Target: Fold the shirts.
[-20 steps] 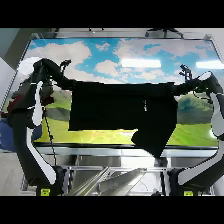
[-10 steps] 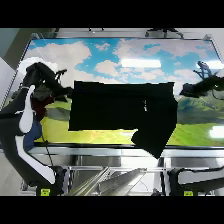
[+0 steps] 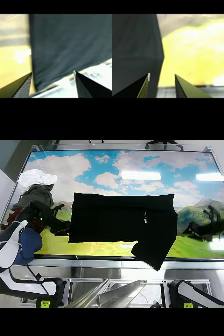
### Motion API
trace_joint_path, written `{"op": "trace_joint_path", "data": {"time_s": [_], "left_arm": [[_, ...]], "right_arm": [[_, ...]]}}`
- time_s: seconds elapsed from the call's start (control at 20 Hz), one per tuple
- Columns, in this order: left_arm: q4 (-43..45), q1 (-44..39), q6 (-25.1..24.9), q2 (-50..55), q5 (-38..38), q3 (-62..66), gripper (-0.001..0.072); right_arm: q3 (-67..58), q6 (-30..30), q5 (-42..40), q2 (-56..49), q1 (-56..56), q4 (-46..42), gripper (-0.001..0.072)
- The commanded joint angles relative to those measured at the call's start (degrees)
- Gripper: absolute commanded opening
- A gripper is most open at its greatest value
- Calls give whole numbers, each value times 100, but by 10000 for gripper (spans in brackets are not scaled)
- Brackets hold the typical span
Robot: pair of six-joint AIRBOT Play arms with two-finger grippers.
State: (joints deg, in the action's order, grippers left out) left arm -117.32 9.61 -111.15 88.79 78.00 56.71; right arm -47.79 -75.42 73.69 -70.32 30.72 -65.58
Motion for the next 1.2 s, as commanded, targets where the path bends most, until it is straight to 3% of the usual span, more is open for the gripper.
{"op": "trace_joint_path", "data": {"time_s": [0.0,0.05,0.1,0.15,0.2,0.4,0.65,0.7,0.75,0.8,0.85,1.15], "left_arm": [[-741,20,-483,-129,-396,-455,586],[-739,4,-481,-129,-461,-452,585],[-730,-15,-487,-129,-496,-452,426],[-732,-15,-527,-129,-496,-452,160],[-734,-15,-551,-129,-494,-435,18],[-732,-15,-555,-129,-378,-116,12],[-732,-15,-533,-129,-219,151,11],[-721,-13,-533,-140,-190,146,11],[-719,-13,-533,-142,-136,151,12],[-715,-15,-533,-142,-92,151,11],[-691,-13,-529,-142,-76,151,11],[-55,68,-76,-487,-136,470,11]], "right_arm": [[1008,332,-284,304,107,601,368],[1217,400,-400,299,105,680,368],[1416,457,-518,299,103,693,368],[1611,476,-636,299,101,695,369],[1775,474,-723,299,94,695,369],[2081,739,-833,175,-133,1178,368],[2068,1512,-1080,-271,-671,2192,363],[2028,1711,-940,-280,-675,2389,266],[1921,1878,-713,-238,-675,2516,101],[1762,1884,-531,-153,-673,2511,88],[1545,1882,-345,-15,-638,2505,19],[-326,1220,-251,417,-573,1818,23]]}}
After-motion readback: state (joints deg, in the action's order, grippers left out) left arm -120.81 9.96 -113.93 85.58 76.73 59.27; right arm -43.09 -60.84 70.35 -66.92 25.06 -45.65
